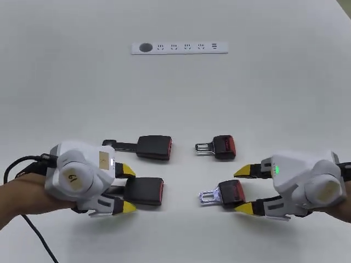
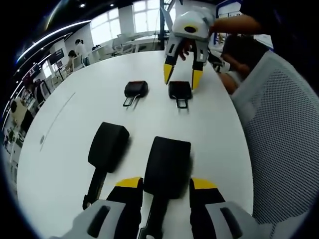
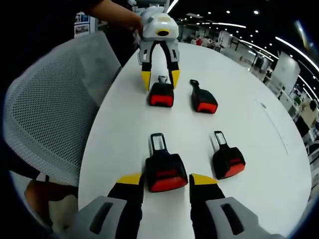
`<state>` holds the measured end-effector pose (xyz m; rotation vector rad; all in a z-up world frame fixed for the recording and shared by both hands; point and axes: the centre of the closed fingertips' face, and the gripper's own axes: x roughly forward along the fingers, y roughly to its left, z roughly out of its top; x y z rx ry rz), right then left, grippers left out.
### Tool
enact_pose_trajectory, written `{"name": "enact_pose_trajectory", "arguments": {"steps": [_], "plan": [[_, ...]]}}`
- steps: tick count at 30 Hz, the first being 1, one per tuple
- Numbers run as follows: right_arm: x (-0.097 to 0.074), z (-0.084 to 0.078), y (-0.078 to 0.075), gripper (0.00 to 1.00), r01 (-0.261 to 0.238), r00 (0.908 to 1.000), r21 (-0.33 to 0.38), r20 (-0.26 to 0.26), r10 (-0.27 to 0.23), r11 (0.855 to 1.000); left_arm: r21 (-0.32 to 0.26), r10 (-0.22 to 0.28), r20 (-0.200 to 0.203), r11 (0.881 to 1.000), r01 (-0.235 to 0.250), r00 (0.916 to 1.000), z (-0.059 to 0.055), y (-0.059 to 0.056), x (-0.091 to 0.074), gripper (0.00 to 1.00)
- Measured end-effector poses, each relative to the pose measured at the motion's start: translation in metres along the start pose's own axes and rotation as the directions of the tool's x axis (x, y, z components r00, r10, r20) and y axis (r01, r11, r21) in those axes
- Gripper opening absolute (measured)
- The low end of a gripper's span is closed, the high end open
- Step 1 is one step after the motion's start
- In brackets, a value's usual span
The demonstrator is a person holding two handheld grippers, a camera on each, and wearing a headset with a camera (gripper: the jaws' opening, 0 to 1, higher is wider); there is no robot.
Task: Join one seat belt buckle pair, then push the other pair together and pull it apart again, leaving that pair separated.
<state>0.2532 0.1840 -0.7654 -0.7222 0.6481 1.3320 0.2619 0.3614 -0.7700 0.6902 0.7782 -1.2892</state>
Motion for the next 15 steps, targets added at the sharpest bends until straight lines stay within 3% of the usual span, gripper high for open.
{"name": "enact_pose_trajectory", "arguments": {"steps": [9,15], "plan": [[0.0028,-0.0004,-0.0012,0.31,0.001,1.0000,0.018,-0.006,0.000,1.000,0.031,-0.018,-0.028,0.999,0.019,0.9995,-0.0035,0.0038,0.0032,0.33],[0.0033,-0.0004,-0.0029,0.30,0.005,1.0000,0.029,-0.004,-0.004,1.000,0.032,-0.019,-0.020,0.999,0.019,0.9996,-0.0040,0.0046,0.0034,0.33]]}}
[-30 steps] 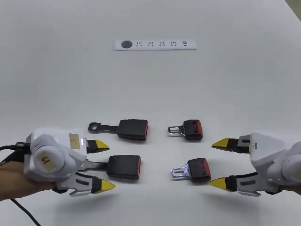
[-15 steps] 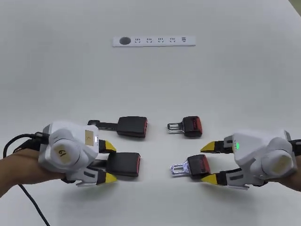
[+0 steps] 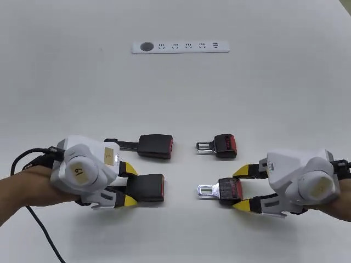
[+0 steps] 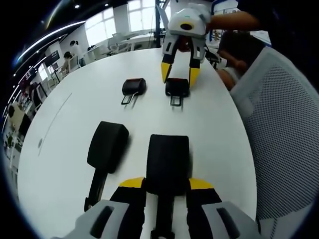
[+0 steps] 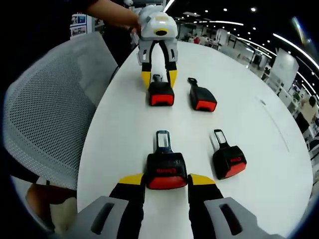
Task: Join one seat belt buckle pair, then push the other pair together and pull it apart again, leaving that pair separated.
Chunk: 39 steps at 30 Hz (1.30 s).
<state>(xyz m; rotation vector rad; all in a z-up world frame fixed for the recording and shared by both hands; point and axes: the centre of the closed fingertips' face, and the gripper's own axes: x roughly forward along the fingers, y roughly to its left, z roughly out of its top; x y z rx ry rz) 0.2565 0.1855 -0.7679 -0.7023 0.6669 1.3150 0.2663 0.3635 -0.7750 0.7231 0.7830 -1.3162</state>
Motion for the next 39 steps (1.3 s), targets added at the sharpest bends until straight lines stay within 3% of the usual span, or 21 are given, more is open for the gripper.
{"name": "enact_pose_trajectory", "arguments": {"steps": [39], "plan": [[0.012,0.017,0.001,0.30,-0.019,0.9998,-0.011,0.003,0.019,1.000,0.027,-0.032,-0.015,0.999,0.033,0.9994,-0.001,-0.001,0.001,0.32]]}}
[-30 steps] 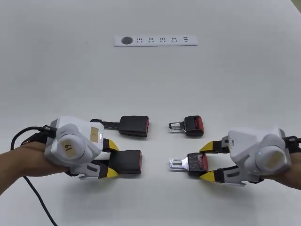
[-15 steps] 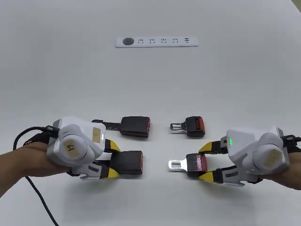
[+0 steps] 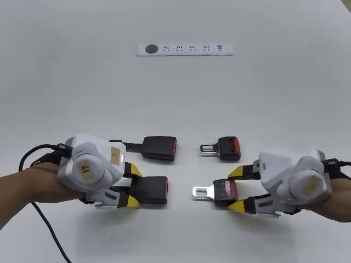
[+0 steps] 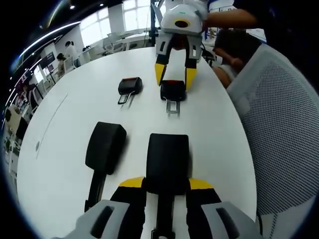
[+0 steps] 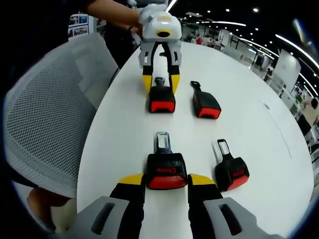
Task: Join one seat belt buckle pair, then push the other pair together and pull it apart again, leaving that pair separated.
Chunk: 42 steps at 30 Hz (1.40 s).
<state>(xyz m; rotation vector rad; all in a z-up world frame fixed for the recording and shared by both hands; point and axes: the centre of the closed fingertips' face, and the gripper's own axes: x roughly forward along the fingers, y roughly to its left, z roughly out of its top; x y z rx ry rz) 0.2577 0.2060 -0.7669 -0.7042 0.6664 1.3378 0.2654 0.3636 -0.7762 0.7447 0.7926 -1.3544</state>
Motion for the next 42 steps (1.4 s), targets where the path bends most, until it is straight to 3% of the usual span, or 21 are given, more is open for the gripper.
{"name": "enact_pose_trajectory", "arguments": {"steps": [42], "plan": [[0.029,0.036,0.002,0.30,-0.019,0.9991,0.000,0.037,0.019,1.000,0.004,-0.011,-0.009,1.000,0.011,0.9999,0.001,-0.001,0.000,0.32]]}}
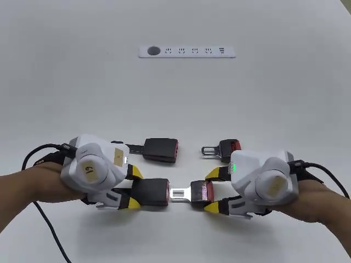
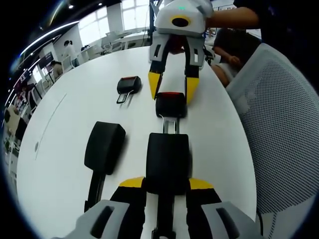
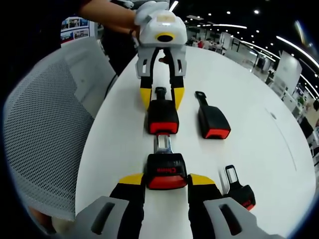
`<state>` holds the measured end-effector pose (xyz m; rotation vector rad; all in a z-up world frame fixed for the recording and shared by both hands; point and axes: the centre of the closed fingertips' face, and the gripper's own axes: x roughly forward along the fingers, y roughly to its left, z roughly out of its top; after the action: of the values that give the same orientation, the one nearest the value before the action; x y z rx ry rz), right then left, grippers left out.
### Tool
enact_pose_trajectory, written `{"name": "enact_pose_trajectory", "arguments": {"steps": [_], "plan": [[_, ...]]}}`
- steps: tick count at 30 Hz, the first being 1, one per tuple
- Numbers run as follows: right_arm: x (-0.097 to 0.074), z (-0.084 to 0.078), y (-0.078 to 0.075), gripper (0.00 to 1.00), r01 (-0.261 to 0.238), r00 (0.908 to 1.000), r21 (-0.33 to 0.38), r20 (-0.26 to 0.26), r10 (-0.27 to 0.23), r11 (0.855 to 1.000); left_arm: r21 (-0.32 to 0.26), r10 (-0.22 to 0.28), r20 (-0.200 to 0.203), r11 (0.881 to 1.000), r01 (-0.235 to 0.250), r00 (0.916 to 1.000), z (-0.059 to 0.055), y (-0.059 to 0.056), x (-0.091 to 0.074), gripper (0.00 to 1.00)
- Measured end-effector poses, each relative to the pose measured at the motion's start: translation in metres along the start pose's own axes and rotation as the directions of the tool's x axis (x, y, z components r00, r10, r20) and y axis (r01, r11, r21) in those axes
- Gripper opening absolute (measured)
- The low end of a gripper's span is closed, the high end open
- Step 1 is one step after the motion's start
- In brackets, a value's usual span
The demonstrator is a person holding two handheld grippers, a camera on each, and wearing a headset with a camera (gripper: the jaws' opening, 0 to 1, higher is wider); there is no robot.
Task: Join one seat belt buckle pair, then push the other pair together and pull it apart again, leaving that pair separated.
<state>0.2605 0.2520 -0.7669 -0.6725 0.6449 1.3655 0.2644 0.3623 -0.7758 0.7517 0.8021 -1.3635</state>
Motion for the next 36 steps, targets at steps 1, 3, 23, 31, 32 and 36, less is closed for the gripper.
{"name": "enact_pose_trajectory", "arguments": {"steps": [1,3,23,31,32,36], "plan": [[0.001,0.001,0.000,0.30,0.000,1.0000,-0.001,0.000,0.000,1.000,0.000,0.000,0.000,1.000,0.000,1.0000,0.000,0.000,0.000,0.32],[0.002,0.001,-0.001,0.30,0.000,1.0000,-0.001,0.001,0.000,1.000,0.000,-0.001,0.000,1.000,0.001,1.0000,0.000,0.000,0.000,0.32],[0.015,0.012,-0.001,0.30,-0.005,0.9998,-0.002,0.020,0.005,1.000,0.003,-0.005,-0.003,1.000,0.005,1.0000,-0.002,0.000,0.001,0.32],[0.013,0.013,0.000,0.29,-0.009,0.9986,0.003,0.053,0.009,1.000,0.002,-0.005,0.001,1.000,0.005,1.0000,-0.001,0.000,0.001,0.32],[0.013,0.013,0.001,0.29,-0.009,0.9986,0.002,0.052,0.009,1.000,0.003,-0.004,0.002,1.000,0.004,1.0000,-0.001,0.000,0.001,0.32],[0.012,0.015,0.002,0.28,-0.010,0.9985,-0.007,0.055,0.010,1.000,0.003,-0.002,0.006,1.000,0.002,1.0000,-0.001,0.000,0.001,0.31]]}}
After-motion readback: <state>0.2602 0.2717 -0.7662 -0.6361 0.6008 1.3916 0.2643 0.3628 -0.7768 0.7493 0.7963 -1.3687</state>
